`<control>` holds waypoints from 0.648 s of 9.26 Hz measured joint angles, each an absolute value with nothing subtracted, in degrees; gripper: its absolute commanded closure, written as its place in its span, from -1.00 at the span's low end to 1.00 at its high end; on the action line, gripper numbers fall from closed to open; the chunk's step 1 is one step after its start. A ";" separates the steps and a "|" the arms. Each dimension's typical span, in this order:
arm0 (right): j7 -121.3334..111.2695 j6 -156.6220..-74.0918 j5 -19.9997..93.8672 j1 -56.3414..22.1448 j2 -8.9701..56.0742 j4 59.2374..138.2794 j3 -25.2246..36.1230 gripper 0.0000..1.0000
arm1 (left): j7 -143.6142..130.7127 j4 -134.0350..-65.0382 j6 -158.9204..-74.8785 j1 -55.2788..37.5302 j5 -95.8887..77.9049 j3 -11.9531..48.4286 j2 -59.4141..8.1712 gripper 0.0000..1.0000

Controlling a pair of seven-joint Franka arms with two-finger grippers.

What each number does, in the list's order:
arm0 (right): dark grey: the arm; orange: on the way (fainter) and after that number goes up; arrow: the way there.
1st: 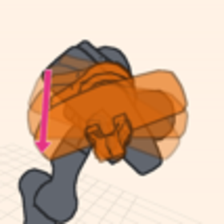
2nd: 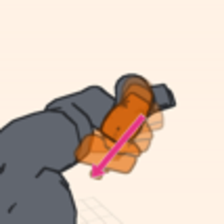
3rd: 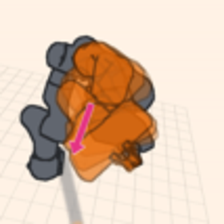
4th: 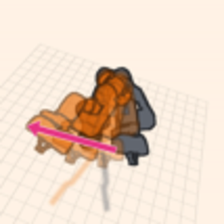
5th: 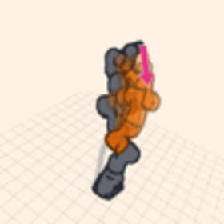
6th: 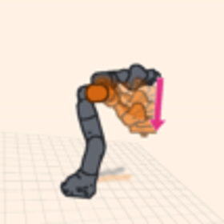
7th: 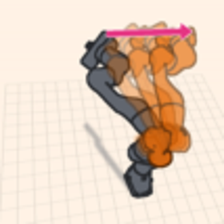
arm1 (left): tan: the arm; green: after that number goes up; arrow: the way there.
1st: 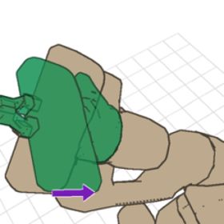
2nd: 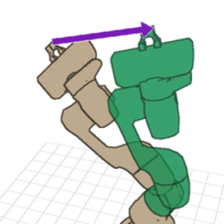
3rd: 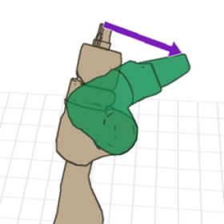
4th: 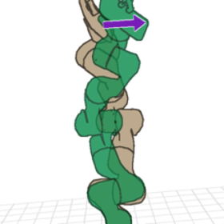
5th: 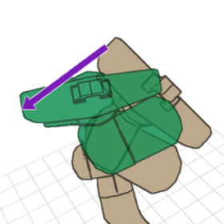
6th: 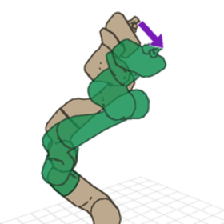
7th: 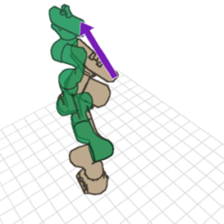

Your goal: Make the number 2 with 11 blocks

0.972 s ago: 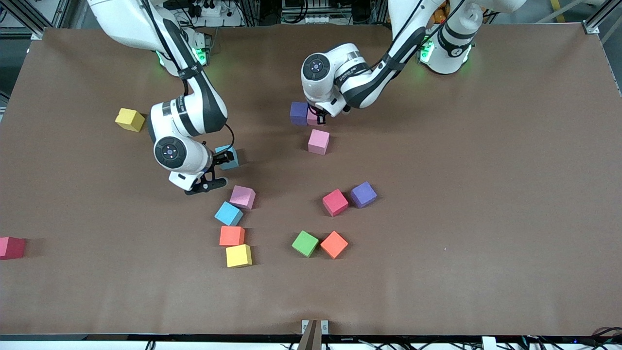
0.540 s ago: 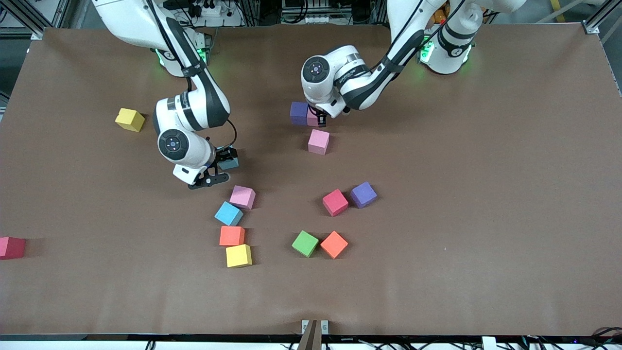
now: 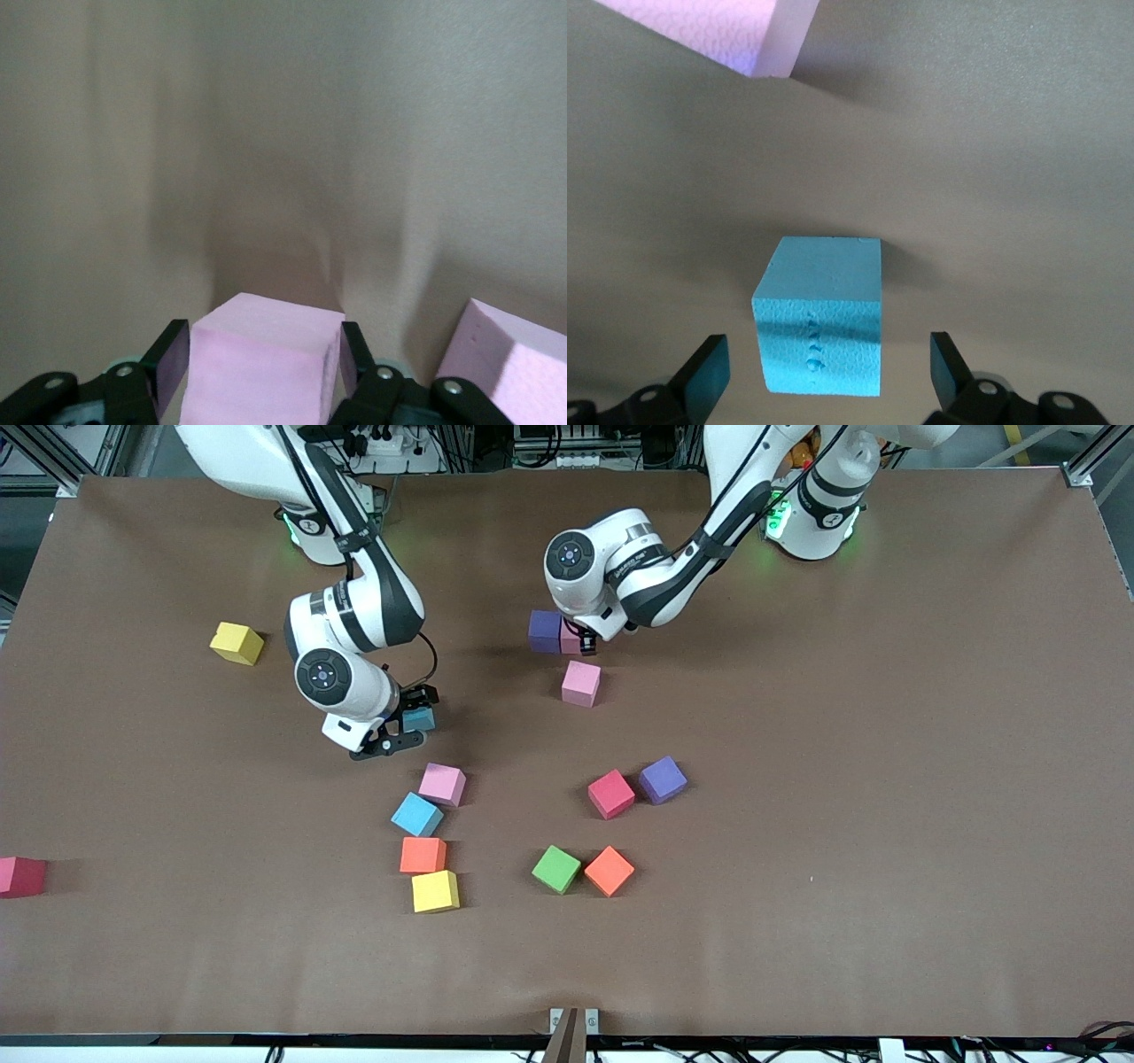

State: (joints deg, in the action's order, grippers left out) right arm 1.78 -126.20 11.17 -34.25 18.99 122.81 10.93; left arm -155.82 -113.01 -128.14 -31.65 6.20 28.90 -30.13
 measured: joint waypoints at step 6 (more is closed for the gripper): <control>1.78 -127.26 11.17 -34.47 19.16 123.78 10.52 -1.00 | -153.33 -106.06 -116.76 -31.64 7.08 29.83 -26.88 -0.54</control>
State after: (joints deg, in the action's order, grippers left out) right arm 1.78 -127.26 11.17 -34.47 19.16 123.78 10.52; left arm -153.33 -106.06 -116.76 -31.64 7.08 29.83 -26.88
